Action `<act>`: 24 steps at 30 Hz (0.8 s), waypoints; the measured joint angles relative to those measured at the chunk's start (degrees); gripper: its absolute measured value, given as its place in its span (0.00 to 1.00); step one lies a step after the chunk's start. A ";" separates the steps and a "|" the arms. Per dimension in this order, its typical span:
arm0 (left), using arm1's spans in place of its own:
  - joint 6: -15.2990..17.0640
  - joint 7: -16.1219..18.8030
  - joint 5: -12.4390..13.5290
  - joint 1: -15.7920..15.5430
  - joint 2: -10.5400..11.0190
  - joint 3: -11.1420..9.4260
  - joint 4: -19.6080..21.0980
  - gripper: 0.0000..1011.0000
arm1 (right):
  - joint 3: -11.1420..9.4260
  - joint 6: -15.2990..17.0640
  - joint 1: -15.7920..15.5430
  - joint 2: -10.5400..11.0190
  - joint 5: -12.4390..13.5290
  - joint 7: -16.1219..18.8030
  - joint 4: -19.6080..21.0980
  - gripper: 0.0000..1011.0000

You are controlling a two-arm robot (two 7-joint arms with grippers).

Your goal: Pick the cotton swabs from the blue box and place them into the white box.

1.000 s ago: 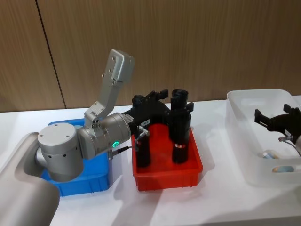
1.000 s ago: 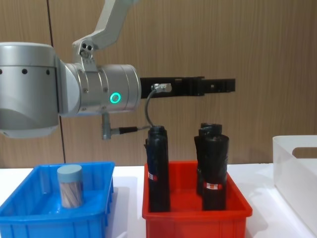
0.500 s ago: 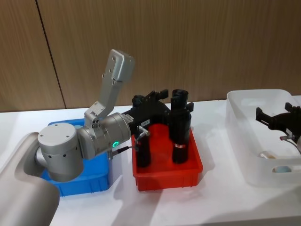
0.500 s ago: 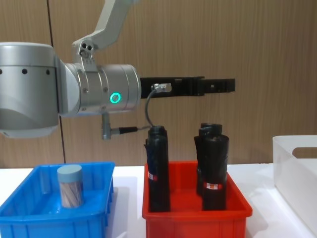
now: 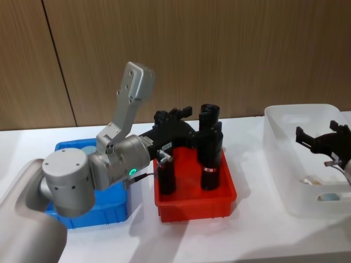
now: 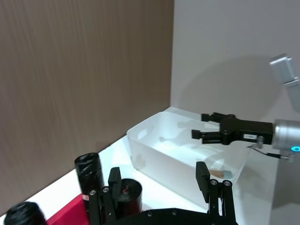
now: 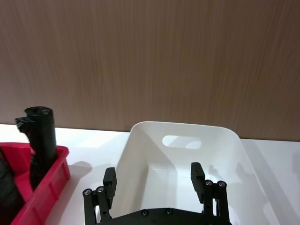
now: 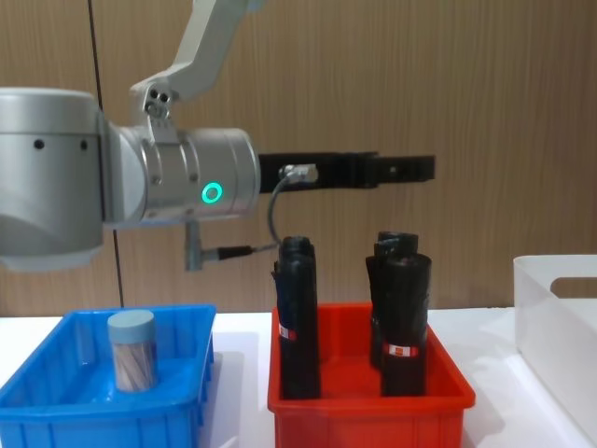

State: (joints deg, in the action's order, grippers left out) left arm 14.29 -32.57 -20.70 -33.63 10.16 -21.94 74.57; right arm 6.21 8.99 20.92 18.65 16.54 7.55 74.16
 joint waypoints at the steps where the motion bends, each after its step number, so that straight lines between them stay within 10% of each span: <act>1: -0.37 0.91 0.24 0.53 0.31 -0.11 0.51 0.99 | 0.20 -0.20 -0.62 0.03 0.00 -0.16 0.78 0.99; 24: -7.54 17.93 5.17 11.27 6.60 -2.33 10.44 0.99 | 4.01 -4.23 -12.88 0.45 -0.05 -2.23 16.08 0.99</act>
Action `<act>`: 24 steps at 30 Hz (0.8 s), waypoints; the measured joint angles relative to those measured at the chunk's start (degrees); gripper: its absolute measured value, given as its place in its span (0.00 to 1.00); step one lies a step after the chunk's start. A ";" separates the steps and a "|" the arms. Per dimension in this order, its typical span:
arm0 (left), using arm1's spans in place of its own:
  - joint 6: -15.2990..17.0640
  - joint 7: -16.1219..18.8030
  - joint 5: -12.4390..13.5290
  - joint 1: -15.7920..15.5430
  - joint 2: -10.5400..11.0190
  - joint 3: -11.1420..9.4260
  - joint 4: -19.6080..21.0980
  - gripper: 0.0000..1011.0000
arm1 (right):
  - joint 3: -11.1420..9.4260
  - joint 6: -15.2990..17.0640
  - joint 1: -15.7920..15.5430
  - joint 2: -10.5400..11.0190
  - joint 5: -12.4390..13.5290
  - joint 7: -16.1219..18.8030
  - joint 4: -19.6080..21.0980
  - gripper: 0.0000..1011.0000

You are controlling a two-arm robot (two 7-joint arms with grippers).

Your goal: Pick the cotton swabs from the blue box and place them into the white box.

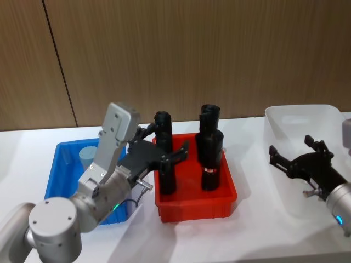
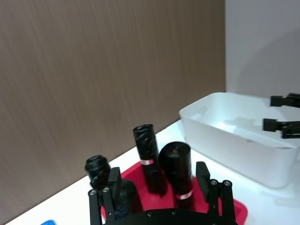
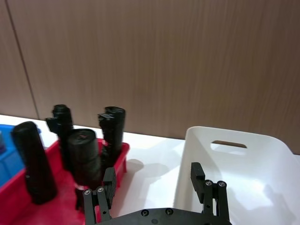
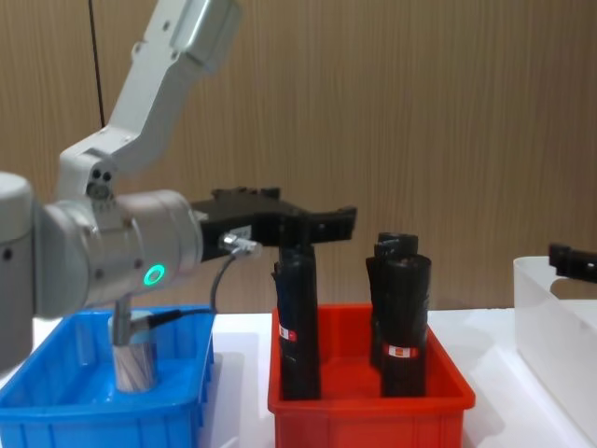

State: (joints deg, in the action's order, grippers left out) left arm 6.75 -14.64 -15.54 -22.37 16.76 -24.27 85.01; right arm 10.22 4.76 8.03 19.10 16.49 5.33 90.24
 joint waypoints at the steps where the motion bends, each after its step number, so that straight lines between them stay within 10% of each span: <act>1: -0.50 1.16 0.35 0.71 0.43 -0.16 0.69 0.99 | 0.28 -0.26 -0.85 0.02 0.00 -0.19 1.06 0.99; 24: -5.95 13.91 4.04 8.73 5.11 -1.79 8.15 0.99 | 2.75 -2.84 -8.84 0.26 -0.02 -1.55 10.94 0.99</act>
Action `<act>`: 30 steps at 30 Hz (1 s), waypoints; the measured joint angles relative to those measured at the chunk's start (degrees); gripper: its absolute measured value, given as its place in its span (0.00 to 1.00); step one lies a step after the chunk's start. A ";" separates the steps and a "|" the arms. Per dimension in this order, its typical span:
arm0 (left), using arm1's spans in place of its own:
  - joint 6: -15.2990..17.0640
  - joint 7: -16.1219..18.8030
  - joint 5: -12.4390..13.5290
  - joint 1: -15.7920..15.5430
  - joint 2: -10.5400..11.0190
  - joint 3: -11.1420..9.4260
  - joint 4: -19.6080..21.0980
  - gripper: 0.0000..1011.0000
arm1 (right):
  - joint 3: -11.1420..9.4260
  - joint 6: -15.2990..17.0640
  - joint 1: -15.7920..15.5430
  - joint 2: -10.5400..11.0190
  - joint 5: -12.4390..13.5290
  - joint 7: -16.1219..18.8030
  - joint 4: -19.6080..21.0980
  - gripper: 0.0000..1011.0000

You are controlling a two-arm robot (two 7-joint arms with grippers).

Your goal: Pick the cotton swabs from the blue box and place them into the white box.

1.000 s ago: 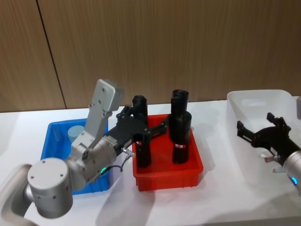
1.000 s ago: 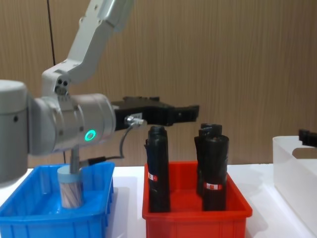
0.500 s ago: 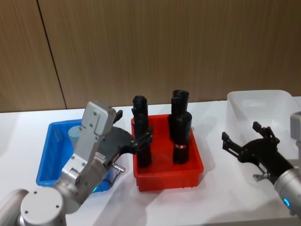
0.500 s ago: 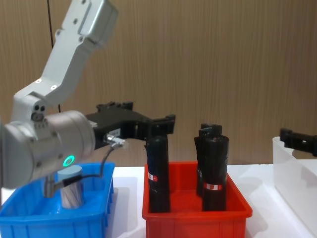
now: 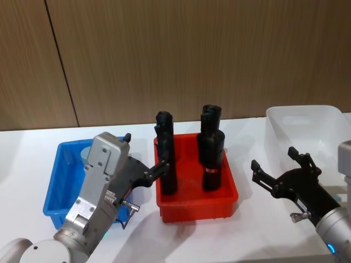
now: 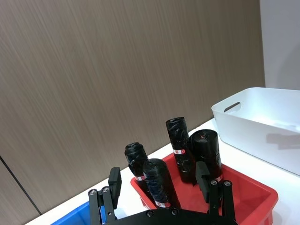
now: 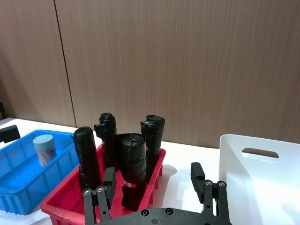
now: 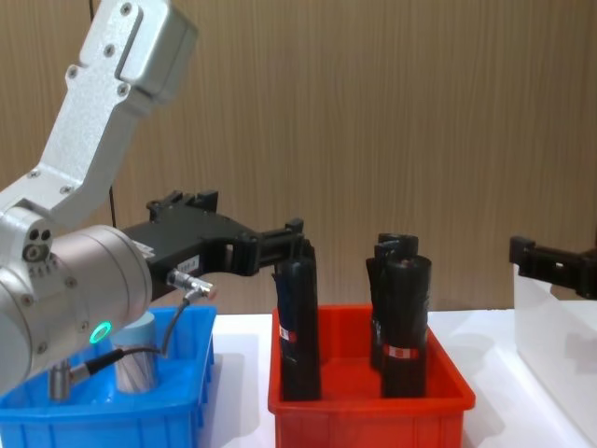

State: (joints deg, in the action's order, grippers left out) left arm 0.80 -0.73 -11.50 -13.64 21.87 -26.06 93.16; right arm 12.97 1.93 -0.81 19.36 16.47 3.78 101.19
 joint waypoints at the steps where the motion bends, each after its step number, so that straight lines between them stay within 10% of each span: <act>1: -0.02 0.03 0.01 0.02 0.01 0.00 0.02 0.99 | 0.00 0.00 -0.01 0.00 0.00 0.00 0.00 0.99; 30: -0.01 0.11 0.02 0.05 0.03 0.04 0.02 0.99 | -0.03 0.03 -0.03 -0.03 0.00 0.05 0.04 0.99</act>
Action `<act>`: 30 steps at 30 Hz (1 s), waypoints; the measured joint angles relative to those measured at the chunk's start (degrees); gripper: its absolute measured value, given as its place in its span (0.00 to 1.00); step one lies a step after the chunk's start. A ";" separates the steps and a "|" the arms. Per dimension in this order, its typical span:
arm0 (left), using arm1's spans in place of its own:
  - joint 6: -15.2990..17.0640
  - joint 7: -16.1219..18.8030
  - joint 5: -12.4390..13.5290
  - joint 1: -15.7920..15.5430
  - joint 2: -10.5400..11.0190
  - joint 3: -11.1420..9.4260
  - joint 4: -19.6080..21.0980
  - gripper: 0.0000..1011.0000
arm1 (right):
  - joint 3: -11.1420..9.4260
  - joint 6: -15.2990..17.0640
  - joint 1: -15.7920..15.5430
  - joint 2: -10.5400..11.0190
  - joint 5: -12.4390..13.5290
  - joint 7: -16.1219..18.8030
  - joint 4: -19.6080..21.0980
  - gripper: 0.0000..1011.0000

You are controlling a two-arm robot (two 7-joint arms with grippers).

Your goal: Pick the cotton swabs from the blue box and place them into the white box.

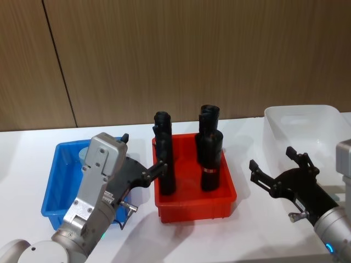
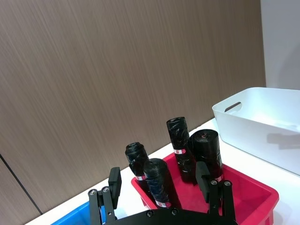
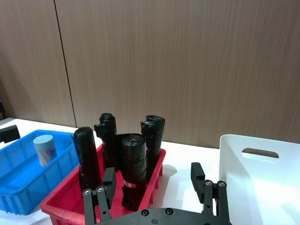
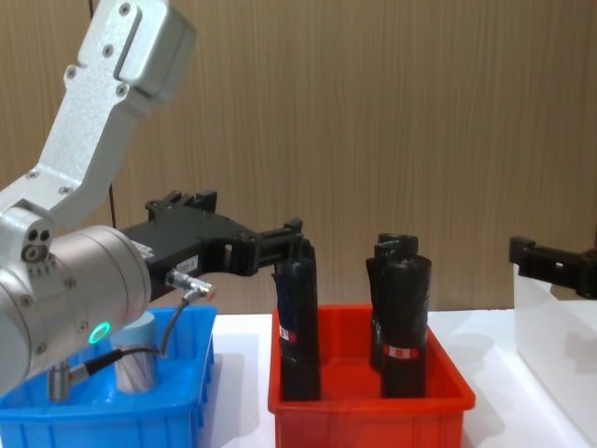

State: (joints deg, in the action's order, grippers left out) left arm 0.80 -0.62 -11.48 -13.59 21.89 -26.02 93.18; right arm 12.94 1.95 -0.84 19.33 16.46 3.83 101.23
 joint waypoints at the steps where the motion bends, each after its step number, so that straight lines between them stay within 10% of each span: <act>1: 0.00 0.00 0.00 0.00 0.00 0.00 0.00 0.99 | 0.00 0.00 0.00 0.00 0.00 0.00 0.00 0.99; 30: -0.01 -0.01 0.00 0.00 0.00 0.00 -0.01 0.99 | -0.12 -1.40 6.91 -1.99 -3.15 6.67 -10.36 0.99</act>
State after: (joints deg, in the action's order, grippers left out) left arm 0.79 -0.63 -11.48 -13.59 21.89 -26.03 93.17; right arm 12.82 0.55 6.07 17.35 13.31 10.49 90.86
